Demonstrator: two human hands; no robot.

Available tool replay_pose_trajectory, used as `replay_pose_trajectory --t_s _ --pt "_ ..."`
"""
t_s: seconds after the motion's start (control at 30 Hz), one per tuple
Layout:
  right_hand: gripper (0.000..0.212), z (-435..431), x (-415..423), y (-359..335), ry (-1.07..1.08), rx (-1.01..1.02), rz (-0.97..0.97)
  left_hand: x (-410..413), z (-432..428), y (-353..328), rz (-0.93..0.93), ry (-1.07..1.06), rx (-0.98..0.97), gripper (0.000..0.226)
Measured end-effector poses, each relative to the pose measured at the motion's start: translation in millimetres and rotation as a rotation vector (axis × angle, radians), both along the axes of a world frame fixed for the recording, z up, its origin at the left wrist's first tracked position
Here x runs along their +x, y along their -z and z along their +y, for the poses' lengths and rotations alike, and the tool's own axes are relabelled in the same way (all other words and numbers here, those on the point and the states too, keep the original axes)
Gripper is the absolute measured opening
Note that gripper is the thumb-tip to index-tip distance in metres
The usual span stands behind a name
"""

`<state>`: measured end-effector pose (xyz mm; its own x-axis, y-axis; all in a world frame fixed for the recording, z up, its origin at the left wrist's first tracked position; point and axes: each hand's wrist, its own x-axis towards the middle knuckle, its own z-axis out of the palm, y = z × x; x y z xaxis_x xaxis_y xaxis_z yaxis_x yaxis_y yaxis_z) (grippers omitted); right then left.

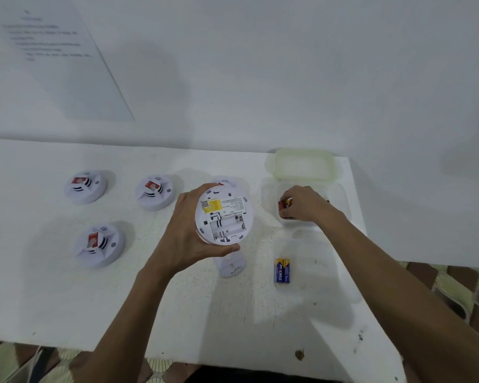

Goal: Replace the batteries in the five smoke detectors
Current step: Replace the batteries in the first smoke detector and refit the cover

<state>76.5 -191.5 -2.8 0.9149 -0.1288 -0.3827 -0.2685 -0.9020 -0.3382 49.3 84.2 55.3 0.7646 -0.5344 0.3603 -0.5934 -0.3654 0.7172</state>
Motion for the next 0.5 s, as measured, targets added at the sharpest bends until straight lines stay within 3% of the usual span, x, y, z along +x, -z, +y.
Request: replay_pose_trajectory --t_s 0.23,0.5 --pt "0.022 -2.6 -5.2 -3.2 0.019 0.157 -0.062 6.2 3.0 6.3 0.009 0.004 0.007 0.076" --pt "0.013 10.2 -31.1 -31.3 0.2 0.314 -0.391 11.4 11.0 14.2 0.021 -0.012 0.02 0.082"
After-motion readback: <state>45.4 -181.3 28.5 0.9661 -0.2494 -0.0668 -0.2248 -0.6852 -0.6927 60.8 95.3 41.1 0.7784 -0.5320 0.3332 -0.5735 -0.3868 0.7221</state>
